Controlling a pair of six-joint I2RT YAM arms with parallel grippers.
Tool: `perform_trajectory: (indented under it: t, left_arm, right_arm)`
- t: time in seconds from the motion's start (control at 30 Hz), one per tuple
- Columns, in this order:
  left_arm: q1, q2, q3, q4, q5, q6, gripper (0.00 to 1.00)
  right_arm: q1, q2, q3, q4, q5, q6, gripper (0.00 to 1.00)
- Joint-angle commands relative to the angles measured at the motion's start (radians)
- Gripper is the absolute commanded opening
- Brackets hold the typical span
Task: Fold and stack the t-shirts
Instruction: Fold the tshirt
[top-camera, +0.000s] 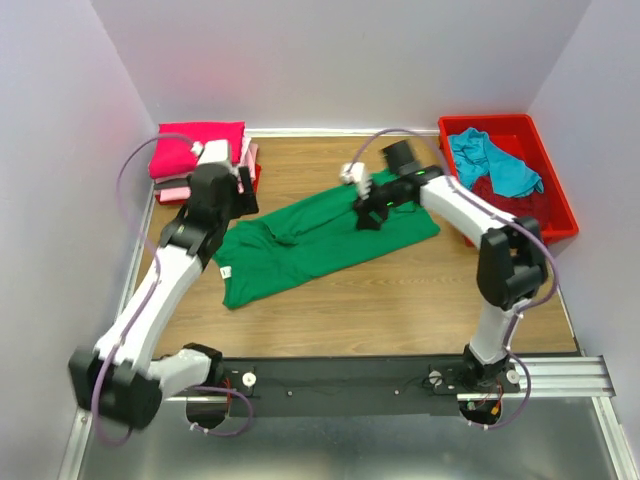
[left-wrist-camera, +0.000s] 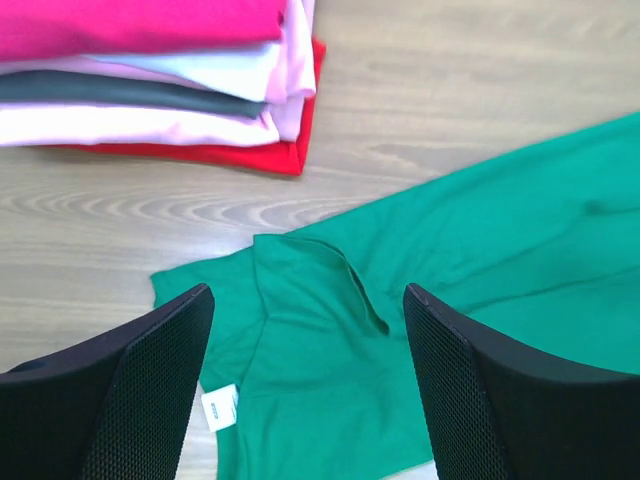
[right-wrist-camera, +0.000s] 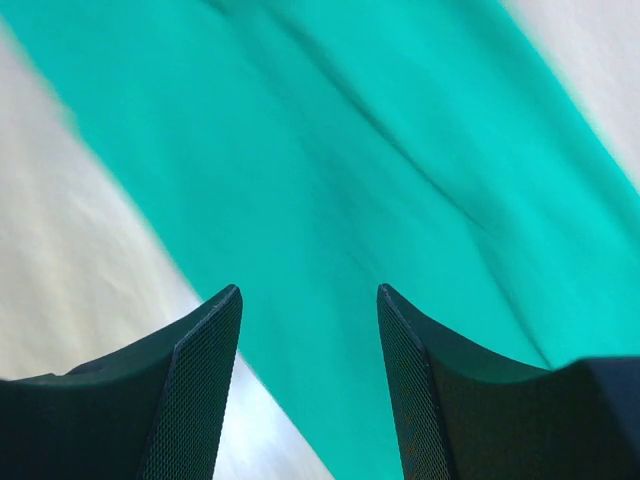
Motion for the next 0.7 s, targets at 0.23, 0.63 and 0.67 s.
perform_trajectory:
  t: [0.23, 0.63, 0.67]
  left_arm:
    - [0.010, -0.646, -0.349, 0.120, -0.005, -0.082, 0.86]
    - [0.010, -0.872, -0.404, 0.162, -0.037, -0.098, 0.90]
    - [0.010, -0.864, -0.404, 0.162, -0.036, -0.098, 0.90]
  right_arm:
    - [0.376, 0.338, 0.418, 0.071, 0.193, 0.401, 0.62]
    - [0.457, 0.500, 0.542, 0.071, 0.310, 0.431, 0.61]
    - [0.462, 0.505, 0.547, 0.071, 0.314, 0.434, 0.58]
